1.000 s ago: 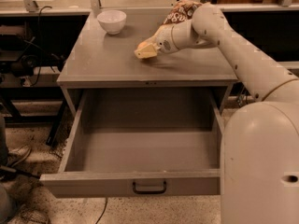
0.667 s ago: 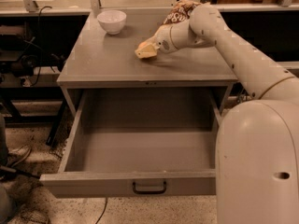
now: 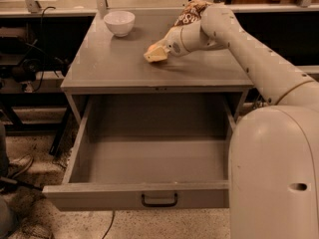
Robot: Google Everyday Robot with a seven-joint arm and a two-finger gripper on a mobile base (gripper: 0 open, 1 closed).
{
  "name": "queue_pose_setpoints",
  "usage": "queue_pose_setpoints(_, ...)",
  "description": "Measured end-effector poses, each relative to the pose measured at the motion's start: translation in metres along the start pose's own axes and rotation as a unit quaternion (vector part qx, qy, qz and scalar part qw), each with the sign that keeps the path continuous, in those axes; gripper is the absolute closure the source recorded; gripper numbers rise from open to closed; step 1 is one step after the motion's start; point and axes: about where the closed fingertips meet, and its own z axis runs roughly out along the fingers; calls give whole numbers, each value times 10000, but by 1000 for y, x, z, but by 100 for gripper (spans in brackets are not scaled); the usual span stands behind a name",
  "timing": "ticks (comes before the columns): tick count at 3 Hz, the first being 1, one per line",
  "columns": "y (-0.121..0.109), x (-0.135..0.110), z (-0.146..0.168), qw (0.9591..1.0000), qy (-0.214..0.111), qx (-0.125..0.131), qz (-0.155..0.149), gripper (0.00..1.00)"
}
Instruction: Pick orange from top drawer and place on counter
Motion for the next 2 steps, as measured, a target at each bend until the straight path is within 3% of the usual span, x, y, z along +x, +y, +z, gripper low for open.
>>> queue_pose_setpoints(1, 0, 0, -2, 10000, -25, 4, -4, 2)
queue_pose_setpoints(2, -1, 0, -9, 10000, -78, 33, 7, 0)
